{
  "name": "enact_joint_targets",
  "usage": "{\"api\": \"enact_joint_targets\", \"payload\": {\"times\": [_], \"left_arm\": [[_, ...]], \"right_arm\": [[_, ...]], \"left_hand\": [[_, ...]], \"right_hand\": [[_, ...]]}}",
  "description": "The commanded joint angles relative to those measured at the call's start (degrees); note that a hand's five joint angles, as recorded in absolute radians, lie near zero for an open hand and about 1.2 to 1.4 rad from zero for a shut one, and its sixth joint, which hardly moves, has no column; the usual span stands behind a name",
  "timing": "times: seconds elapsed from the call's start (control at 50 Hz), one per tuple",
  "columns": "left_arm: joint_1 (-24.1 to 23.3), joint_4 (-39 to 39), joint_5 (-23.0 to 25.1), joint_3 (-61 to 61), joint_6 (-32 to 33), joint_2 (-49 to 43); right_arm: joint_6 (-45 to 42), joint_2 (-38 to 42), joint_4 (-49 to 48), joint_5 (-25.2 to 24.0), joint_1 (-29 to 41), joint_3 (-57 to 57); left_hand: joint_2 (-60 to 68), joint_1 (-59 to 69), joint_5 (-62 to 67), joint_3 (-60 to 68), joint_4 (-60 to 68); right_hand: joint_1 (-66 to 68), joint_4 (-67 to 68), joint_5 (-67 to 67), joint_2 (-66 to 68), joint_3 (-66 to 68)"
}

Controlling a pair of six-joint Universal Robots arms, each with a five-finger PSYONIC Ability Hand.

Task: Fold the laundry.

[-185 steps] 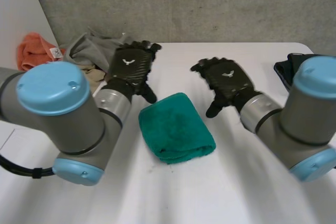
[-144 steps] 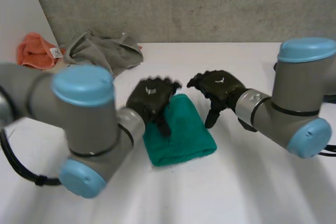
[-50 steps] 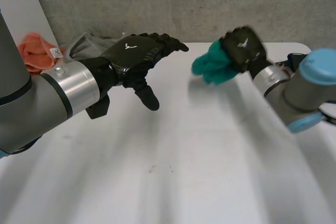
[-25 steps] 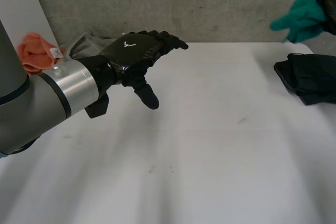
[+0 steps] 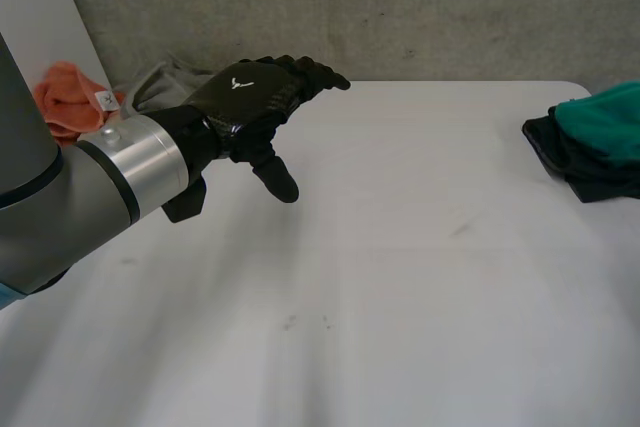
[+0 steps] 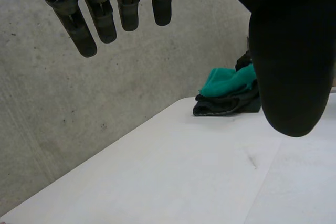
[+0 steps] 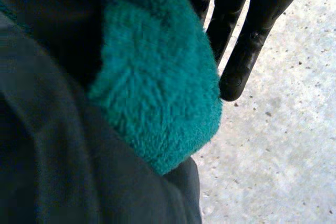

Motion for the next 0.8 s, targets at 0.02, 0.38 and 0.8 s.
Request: {"api": "enact_joint_targets", "payload": {"times": [0.02, 0.38, 0.8], "left_arm": [[-0.2, 0.0, -0.1, -0.1, 0.0, 0.0], [-0.3, 0.0, -0.2, 0.3, -0.2, 0.3], [9.6, 10.8, -0.9, 1.9, 0.0, 0.2]], "right_arm": [[0.0, -7.6, 0.8, -1.3, -1.6, 7.3], [-19.4, -29.1, 17.1, 10.2, -14.7, 15.7], [-14.1, -49.9, 17.7, 23.8, 35.9, 36.1]], "left_hand": [[-0.2, 0.2, -1.2, -0.4, -0.1], [-0.7, -0.3, -1.7, -0.9, -0.6], [-0.7, -0.3, -1.7, -0.9, -0.6]], "right_hand": [[-39.9, -54.3, -51.3, -52.3, -52.4], [-39.9, -54.3, -51.3, -52.3, -52.4], [-39.9, -54.3, -51.3, -52.3, -52.4]]}}
